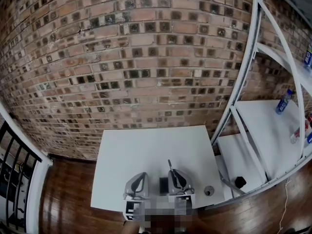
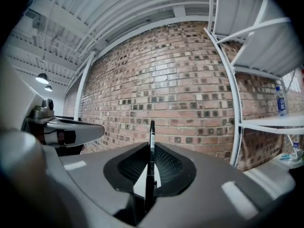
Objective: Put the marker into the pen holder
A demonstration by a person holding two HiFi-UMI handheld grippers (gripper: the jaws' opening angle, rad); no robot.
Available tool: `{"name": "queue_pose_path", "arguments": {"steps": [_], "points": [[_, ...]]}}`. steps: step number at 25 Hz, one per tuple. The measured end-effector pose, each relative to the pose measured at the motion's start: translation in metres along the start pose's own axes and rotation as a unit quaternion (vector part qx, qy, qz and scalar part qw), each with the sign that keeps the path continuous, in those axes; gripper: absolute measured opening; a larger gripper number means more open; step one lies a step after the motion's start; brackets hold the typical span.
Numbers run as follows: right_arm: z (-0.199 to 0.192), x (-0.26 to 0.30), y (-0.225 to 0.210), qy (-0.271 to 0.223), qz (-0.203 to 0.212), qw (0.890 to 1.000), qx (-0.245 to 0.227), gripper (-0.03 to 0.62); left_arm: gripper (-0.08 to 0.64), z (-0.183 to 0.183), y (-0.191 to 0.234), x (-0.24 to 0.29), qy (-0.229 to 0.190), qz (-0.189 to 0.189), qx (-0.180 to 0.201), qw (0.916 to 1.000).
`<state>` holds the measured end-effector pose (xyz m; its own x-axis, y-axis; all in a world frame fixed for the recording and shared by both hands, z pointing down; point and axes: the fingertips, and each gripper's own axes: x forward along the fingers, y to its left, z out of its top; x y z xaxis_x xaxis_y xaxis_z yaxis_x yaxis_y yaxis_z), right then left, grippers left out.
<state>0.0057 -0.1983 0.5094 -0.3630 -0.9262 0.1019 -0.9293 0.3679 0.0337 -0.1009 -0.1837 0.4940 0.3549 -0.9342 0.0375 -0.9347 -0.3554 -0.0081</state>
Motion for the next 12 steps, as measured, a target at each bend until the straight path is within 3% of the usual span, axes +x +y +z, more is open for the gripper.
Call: {"name": "queue_pose_path", "arguments": {"steps": [6,12], "points": [[-0.002,0.004,0.005,-0.001,-0.003,1.0,0.009,0.043,0.014,-0.006,0.004,0.0,0.012,0.001,-0.005,0.9999],[-0.026,0.012,0.009,0.03,-0.001,1.0,0.0,0.044,0.014,-0.007,0.008,-0.001,0.012,-0.003,-0.002,0.9999]]}}
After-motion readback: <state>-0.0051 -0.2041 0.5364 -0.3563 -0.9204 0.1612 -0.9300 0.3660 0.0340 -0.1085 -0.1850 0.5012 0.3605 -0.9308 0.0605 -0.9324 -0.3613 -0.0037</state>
